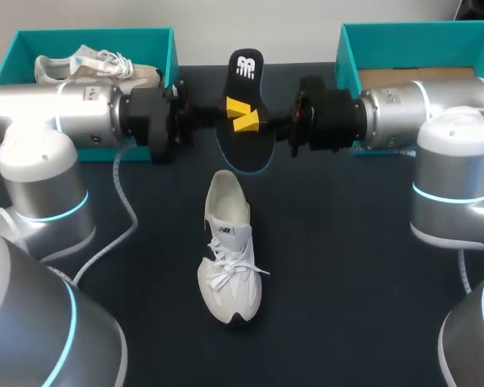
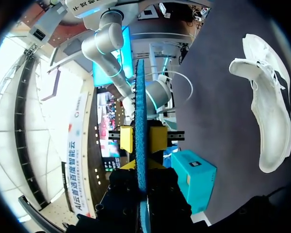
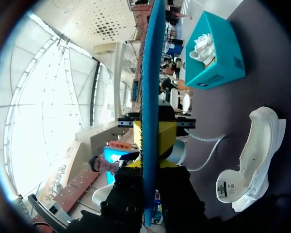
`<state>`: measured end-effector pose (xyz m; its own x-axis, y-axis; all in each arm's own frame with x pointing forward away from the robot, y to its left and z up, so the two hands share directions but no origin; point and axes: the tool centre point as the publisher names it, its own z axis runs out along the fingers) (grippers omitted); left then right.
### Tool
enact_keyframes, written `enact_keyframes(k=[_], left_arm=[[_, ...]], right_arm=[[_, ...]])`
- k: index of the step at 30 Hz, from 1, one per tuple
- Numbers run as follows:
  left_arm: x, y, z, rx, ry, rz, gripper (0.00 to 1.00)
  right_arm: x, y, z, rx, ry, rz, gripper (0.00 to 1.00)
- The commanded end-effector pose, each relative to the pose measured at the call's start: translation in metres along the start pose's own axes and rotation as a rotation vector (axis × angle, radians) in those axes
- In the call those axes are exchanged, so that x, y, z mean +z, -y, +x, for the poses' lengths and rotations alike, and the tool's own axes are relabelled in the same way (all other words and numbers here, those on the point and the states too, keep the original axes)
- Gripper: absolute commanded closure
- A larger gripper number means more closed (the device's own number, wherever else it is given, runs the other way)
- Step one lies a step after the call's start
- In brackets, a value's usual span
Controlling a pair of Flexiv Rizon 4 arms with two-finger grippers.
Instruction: Take the shoe out of the shoebox, open the shoe tongue, remove and reinsert the insole, then place the shoe into the shoebox
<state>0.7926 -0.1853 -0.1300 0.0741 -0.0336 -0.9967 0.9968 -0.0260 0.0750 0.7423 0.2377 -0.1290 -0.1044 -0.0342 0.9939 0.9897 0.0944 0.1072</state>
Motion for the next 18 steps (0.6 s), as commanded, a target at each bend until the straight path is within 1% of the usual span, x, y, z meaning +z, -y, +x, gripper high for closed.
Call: enact_keyframes(k=[1, 7, 8, 9, 10, 13, 16, 18], left_arm=[[-0.003, 0.004, 0.001, -0.007, 0.0, -0.001, 1.0], [-0.004, 0.01, -0.001, -0.031, 0.003, 0.014, 1.0], [-0.005, 0.011, -0.001, -0.03, 0.001, 0.015, 0.73], [-0.006, 0.011, -0.002, -0.033, 0.001, 0.014, 0.25], [-0.007, 0.011, -0.003, -0.046, -0.003, 0.018, 0.0], [-0.012, 0.007, -0.006, -0.091, -0.005, 0.002, 0.0], [-0.02, 0.003, -0.009, -0.179, -0.003, -0.017, 0.0], [-0.029, 0.0, -0.01, -0.237, -0.014, -0.034, 0.0]], right_arm=[[0.002, 0.0, -0.002, 0.001, 0.0, 0.001, 1.0], [0.002, -0.001, -0.003, -0.002, 0.004, -0.001, 1.0], [0.002, -0.001, -0.003, -0.001, 0.009, -0.007, 1.0], [0.002, -0.001, -0.003, -0.001, 0.012, -0.008, 1.0], [0.001, -0.001, -0.003, -0.002, 0.013, -0.009, 1.0], [0.0, -0.001, -0.005, -0.026, 0.028, -0.016, 1.0], [-0.004, -0.002, -0.006, -0.075, 0.06, -0.028, 1.0], [-0.009, -0.003, -0.007, -0.124, 0.087, -0.034, 1.0]])
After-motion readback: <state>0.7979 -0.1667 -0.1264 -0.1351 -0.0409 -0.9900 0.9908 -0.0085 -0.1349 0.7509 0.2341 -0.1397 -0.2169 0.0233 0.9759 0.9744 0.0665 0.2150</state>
